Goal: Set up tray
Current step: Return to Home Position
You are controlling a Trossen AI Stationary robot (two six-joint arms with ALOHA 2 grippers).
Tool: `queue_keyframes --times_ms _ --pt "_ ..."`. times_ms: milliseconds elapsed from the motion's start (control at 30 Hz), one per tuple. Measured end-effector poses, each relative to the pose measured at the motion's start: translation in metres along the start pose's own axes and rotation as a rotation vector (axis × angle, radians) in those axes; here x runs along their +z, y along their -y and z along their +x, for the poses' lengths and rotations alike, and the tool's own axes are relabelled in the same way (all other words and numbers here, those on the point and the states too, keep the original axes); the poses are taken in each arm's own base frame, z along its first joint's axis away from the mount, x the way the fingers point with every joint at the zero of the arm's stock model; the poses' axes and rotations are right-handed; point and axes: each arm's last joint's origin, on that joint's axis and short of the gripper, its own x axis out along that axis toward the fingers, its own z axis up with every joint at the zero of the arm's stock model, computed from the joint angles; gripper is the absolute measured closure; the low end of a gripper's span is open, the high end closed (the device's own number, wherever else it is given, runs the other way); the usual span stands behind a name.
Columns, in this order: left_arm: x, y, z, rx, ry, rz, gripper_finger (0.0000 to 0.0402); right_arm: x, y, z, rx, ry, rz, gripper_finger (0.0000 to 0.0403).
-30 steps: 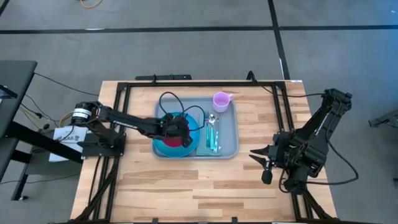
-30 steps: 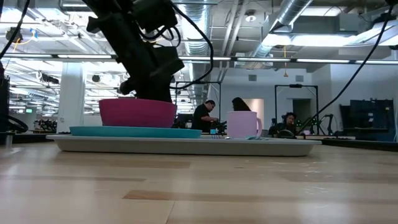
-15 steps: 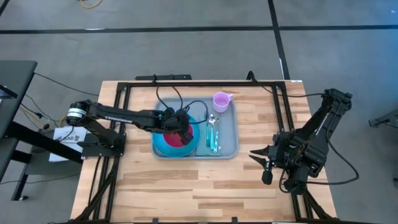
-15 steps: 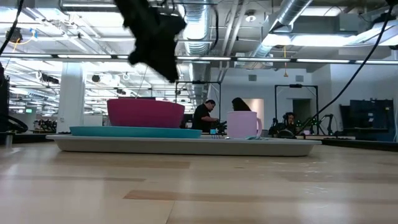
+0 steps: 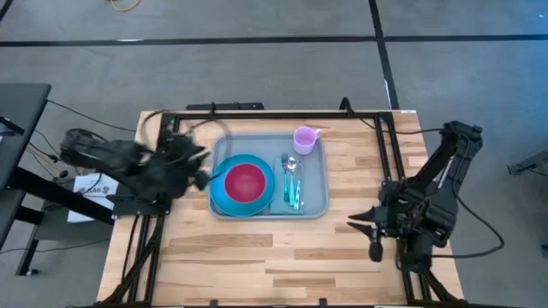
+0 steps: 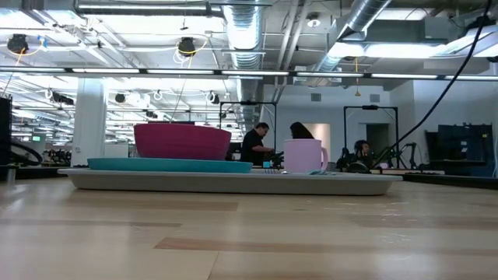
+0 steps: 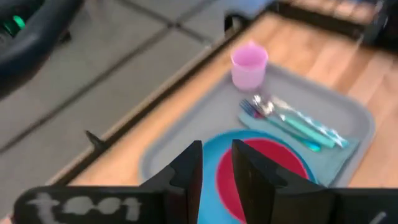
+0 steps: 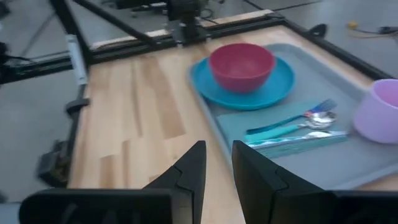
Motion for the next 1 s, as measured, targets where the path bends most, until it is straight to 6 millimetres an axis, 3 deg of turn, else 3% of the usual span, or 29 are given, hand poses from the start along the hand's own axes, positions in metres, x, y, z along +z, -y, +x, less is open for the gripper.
queue_keyframes --times_ms 100,200,333,467,567,667,867,1000 --pt "-0.024 -0.018 -0.027 -0.025 0.131 0.007 0.0324 -0.004 -0.003 -0.01 0.053 0.0 -0.021 0.0331" --pt "-0.052 -0.028 -0.036 -0.108 0.224 0.078 0.0324 -0.009 -0.006 -0.017 0.108 -0.038 -0.055 0.0331" --pt "-0.092 -0.025 -0.03 -0.211 0.304 0.155 0.0324 -0.011 -0.009 -0.019 0.132 -0.063 -0.059 0.0331" --pt "-0.13 -0.011 -0.014 -0.284 0.356 0.212 0.0324 -0.006 -0.008 -0.017 0.063 0.068 -0.107 0.0331" --pt "-0.15 0.002 -0.003 -0.336 0.394 0.211 0.0324 0.0 -0.004 -0.012 0.058 0.039 -0.033 0.0331" --pt "-0.151 0.016 0.0 -0.42 0.444 0.222 0.0325 0.009 -0.001 -0.004 0.078 -0.015 0.022 0.0331" --pt "-0.114 0.028 0.0 -0.817 0.634 0.361 0.0325 0.038 -0.007 0.014 0.247 0.041 -0.187 0.0331" --pt "-0.102 0.016 0.011 -0.802 0.658 0.368 0.0325 0.044 -0.007 0.015 0.503 0.106 -0.369 0.0331"
